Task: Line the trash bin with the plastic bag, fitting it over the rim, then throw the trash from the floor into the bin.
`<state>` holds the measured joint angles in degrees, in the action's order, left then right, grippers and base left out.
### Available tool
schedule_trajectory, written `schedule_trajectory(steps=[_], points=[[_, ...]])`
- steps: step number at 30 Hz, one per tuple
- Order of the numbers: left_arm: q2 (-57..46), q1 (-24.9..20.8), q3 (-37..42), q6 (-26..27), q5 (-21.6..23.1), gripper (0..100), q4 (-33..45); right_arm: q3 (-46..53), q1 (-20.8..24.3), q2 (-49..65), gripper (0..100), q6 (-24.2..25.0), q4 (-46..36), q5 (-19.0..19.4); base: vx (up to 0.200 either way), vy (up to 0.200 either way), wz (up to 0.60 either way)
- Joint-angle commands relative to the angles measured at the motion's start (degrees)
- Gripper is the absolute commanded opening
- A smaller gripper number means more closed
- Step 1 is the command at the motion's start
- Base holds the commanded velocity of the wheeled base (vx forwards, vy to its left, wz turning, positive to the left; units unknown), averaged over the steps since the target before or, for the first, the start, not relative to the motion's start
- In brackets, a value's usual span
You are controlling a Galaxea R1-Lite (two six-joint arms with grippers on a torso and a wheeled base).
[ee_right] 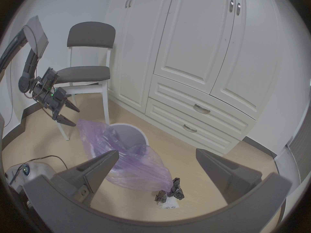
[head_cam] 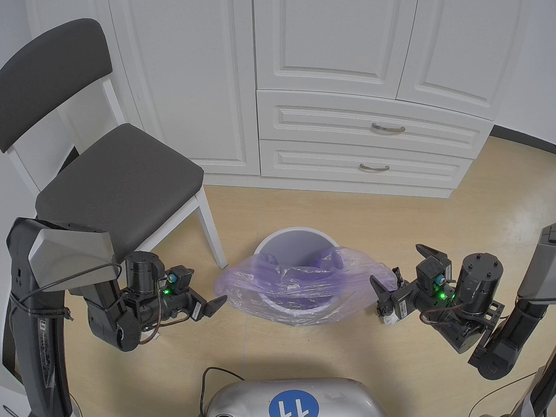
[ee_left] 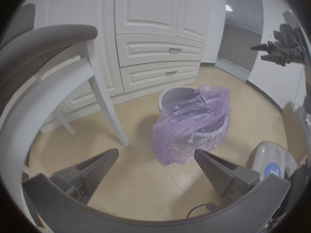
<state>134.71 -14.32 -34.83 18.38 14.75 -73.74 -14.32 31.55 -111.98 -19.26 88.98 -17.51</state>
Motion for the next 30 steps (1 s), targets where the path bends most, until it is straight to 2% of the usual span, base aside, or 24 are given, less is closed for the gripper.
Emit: schedule_trajectory(steps=[1, 5, 6, 10, 13, 16, 20, 25, 30], points=[[-3.0, 1.4, 3.5, 2.4, 0.6, 100, -0.4, 1.7, 1.9, -0.5, 100, -0.3, 1.0, 0.0, 0.0, 0.0, 0.0], [-5.0, 0.7, 5.3, 2.5, 2.9, 100, -3.3, 2.2, 3.2, -1.5, 100, -0.3, 1.0, -0.1, 0.0, 0.0, 0.0], [-5.1, 0.0, 6.2, 2.5, 3.8, 100, -6.3, 2.4, 3.7, -1.7, 100, -0.3, 1.0, -0.1, 0.0, 0.0, 0.0], [-3.9, -1.8, 7.6, 2.5, 3.8, 100, -12.7, 2.5, 4.3, -2.7, 100, -0.3, 1.0, -0.2, 0.0, 0.0, 0.0], [-1.8, -3.9, 8.2, 3.3, 3.4, 100, -13.9, 2.3, 4.5, -3.2, 100, -0.3, 1.0, -0.2, 0.0, 0.0, 0.0], [2.0, -6.8, 7.2, 7.6, 1.5, 100, -14.0, 2.5, 4.5, -3.3, 100, -0.3, 1.0, -0.3, 0.0, 0.0, 0.0], [4.1, -7.4, 7.1, 14.5, -2.8, 100, -14.0, 2.5, 4.0, -2.3, 100, -0.3, 1.0, -0.3, 0.0, 0.0, 0.0], [6.6, -8.0, 5.8, 14.8, -3.2, 100, -14.0, 2.5, 3.9, -2.4, 100, -0.3, 1.0, -0.3, 0.0, 0.0, 0.0], [10.5, -6.6, -0.6, 14.0, -7.0, 100, -14.1, 2.4, 3.7, -2.4, 100, -0.3, 1.0, -0.3, 0.0, 0.0, 0.0]])
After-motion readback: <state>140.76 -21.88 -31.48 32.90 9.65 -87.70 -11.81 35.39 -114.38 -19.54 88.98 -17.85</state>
